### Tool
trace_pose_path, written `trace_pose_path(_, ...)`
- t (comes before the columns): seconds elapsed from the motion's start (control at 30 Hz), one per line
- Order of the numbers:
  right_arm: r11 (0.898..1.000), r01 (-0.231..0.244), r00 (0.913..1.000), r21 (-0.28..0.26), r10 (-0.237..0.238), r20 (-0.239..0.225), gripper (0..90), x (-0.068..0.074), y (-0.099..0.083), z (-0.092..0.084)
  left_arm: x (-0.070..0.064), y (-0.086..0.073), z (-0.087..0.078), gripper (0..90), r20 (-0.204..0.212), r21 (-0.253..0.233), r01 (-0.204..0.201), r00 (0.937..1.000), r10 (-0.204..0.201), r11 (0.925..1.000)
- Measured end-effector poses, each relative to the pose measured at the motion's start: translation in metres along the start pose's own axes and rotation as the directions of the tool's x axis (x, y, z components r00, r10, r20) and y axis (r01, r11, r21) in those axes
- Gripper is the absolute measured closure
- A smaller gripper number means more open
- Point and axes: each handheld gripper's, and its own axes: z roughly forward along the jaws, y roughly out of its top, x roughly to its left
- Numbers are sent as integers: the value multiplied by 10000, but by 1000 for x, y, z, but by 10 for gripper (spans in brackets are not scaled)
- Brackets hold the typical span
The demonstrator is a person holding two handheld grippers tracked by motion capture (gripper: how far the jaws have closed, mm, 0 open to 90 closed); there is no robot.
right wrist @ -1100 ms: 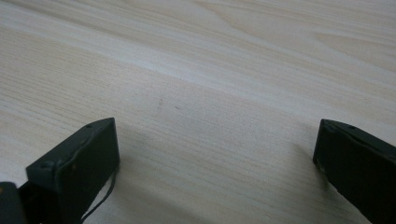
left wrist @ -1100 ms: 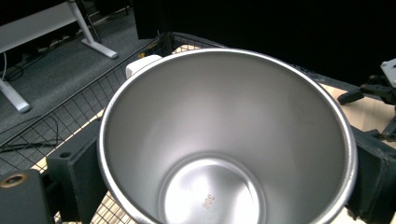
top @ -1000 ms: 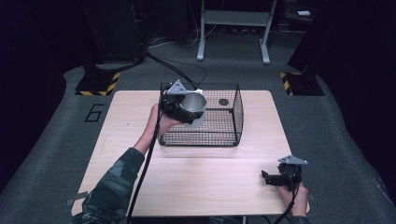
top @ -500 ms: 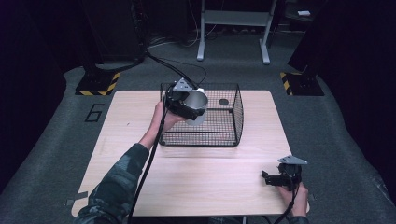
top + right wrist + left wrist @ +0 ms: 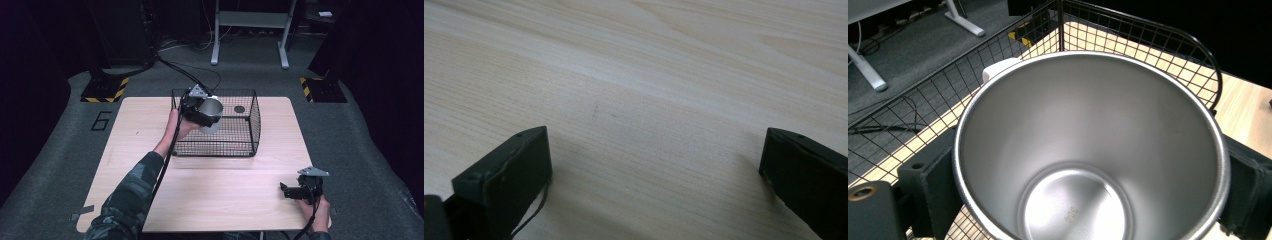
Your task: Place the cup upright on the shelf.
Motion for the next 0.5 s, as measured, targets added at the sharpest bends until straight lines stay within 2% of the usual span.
trace_pose_path(0.13,10000,-1,10000,-11,1,-7,0,0,0,0,1,0,6,69,63,199,-93,9999,92,9998)
trace_pose_path(0.17,10000,-1,10000,-6,1,-5,0,0,0,0,1,0,9,69,25,121,-12,10000,12,9999)
trace_pose_path(0.5,10000,56,10000,10,-56,0,0,0,0,0,6,-5,24,69,47,288,-123,9999,122,9995)
